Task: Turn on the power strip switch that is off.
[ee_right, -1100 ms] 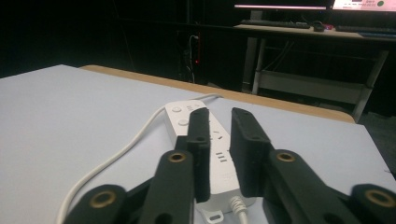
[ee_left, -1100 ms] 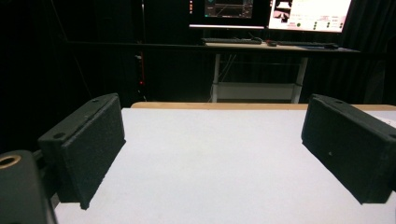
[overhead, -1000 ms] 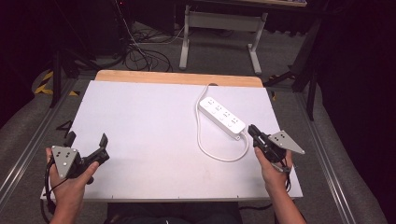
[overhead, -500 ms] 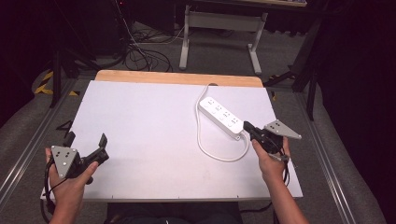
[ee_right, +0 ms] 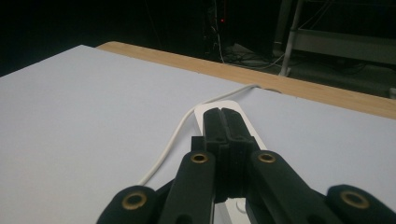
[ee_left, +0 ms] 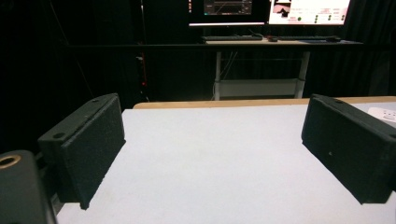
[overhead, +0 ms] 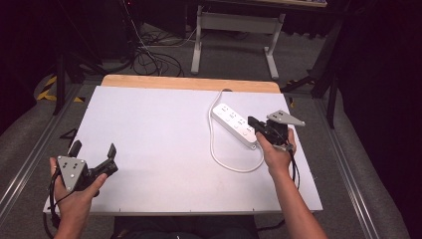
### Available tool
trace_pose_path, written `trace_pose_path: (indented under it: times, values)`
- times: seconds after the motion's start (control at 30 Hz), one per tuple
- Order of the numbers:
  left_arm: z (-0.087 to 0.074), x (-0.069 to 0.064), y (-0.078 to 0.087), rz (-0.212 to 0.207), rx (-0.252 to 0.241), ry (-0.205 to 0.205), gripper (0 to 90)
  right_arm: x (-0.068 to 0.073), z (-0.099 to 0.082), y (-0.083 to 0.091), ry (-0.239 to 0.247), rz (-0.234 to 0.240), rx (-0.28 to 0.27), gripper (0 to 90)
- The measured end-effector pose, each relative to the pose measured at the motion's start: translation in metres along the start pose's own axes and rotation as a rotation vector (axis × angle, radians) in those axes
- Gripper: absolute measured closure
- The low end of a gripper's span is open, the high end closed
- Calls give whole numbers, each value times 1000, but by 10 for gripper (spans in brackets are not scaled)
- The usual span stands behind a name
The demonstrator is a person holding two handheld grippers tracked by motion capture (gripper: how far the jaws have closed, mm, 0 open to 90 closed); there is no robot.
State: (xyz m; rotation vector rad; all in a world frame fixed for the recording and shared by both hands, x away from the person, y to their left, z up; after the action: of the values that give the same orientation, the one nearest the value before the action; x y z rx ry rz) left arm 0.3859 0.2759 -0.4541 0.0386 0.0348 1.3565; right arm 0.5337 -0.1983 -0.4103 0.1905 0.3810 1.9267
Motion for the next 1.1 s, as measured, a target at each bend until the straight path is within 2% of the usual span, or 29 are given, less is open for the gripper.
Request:
trace_pose_path:
  times: [0.43,0.5,0.6,0.63,0.73,1.1]
  values:
    - [-1,-1,1,-2,1,-7,67,14,15,-43,57,6,67,900]
    - [0,-2,1,-3,1,-4,68,17,18,-55,64,7,85,900]
    - [0,-2,1,-4,2,-9,68,20,17,-64,79,5,100,900]
    - [0,-3,2,-2,-3,-15,70,23,16,-75,94,3,119,900]
    - [1,-4,3,0,-8,-20,71,25,16,-85,106,3,132,900]
    - [-1,-2,5,5,2,-20,71,25,11,-112,119,5,189,900]
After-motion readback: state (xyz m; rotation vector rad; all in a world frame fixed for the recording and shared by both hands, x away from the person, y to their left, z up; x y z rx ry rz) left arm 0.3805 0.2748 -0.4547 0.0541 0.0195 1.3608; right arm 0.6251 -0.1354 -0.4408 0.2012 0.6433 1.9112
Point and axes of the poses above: each handheld gripper's, and its own axes: y roughly backward along the jaws, z roughly out of its top, x roughly to its left, the point moved 2 cm from there along -y, roughly forward along the jaws, and after that the axes turned 11 degrees about -z, right-handed, at the moved point
